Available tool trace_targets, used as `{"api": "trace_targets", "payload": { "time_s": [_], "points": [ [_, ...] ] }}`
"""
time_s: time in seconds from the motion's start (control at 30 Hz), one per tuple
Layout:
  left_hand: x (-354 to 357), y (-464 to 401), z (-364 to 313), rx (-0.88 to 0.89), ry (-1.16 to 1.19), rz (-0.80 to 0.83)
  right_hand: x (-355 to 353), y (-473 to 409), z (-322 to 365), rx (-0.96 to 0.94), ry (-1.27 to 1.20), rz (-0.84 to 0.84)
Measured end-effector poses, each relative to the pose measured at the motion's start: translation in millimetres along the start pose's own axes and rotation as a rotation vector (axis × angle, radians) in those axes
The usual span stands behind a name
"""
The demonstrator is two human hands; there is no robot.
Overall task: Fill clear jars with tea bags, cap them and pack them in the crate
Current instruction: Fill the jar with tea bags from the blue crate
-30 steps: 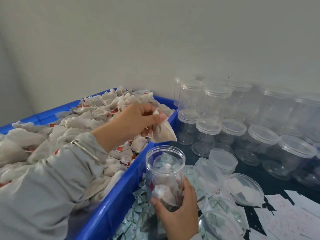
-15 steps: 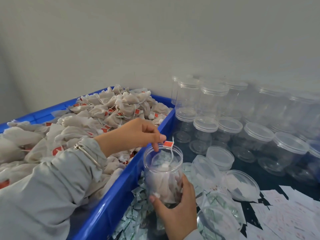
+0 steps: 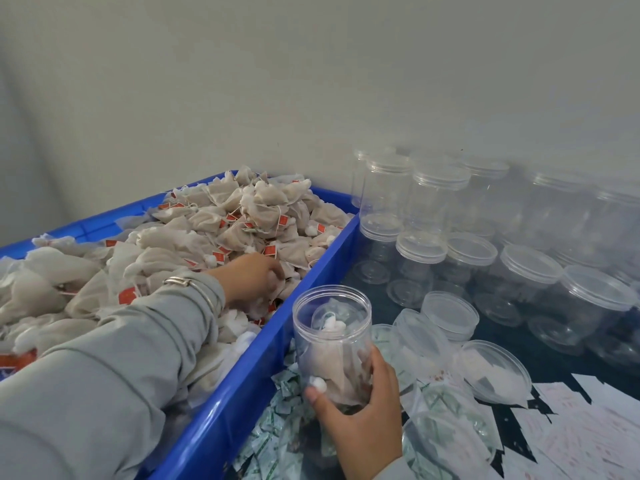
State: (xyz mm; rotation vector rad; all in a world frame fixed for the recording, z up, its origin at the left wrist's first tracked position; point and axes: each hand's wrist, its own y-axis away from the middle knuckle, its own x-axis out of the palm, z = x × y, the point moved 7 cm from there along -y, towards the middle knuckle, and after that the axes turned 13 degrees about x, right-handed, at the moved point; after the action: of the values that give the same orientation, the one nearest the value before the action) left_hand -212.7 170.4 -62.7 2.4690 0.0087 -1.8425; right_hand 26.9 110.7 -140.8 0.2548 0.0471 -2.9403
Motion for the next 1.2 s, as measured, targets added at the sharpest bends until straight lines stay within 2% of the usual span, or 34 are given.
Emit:
{"api": "trace_targets", "payload": {
  "time_s": [0.1,0.17,0.27,0.47,0.6,0.7,0.8,0.87,0.9,0.97,1.03,1.1,1.13,1.2],
  "points": [
    [20.3,2.9,-6.9,0.027,-0.078,0.239,0.4,-1.4,-2.4,0.003,-0.023,0.025],
    [21.4,3.0,-4.1,0.007,-0.048,0.255,0.6,-1.3,-3.5,0.009,-0.017,0.03],
    [17.9,1.7,0.7,-0.012,0.035,0.189,1.3,-1.4,-4.0,0.011,-0.005,0.028],
    [-2.7,-2.0,13.3,-0.077,0.054,-0.079,-0.5,-0.5,-2.6,0.015,0.002,0.015],
    [-1.0,1.1,14.2,-0.1,0.191,-0.088,-0.5,0.3,-4.6,0.02,0.018,0.023],
    [9.4,6.9,11.1,-0.17,0.432,-0.04,-0.8,0.4,-3.9,0.021,0.017,0.023],
    [5.9,8.1,4.8,-0.124,0.321,0.015,-1.4,0.4,-2.5,0.031,-0.034,0.045],
    [-11.2,6.0,2.7,-0.053,0.147,-0.075,-3.5,0.7,-0.3,0.036,-0.057,0.043],
    [-21.4,6.3,2.2,-0.034,0.136,-0.158,-3.9,0.8,0.4,0.041,-0.063,0.04],
    [-38.8,10.0,0.0,-0.021,0.35,-0.344,-3.0,0.9,0.2,0.055,-0.066,0.04],
    [-46.6,14.3,-6.4,-0.003,0.877,-0.456,-2.4,0.8,-1.3,0.062,-0.062,0.037],
    [-49.3,18.4,-25.5,0.081,1.372,-0.427,-1.8,0.9,-2.8,0.059,-0.05,0.035],
    [-50.2,21.1,-35.4,0.126,1.494,-0.382,-1.1,0.9,-3.0,0.05,-0.044,0.036],
    [-50.7,25.8,-56.9,0.229,1.523,-0.281,-0.5,0.2,-2.9,0.026,-0.033,0.033]
  ]
}}
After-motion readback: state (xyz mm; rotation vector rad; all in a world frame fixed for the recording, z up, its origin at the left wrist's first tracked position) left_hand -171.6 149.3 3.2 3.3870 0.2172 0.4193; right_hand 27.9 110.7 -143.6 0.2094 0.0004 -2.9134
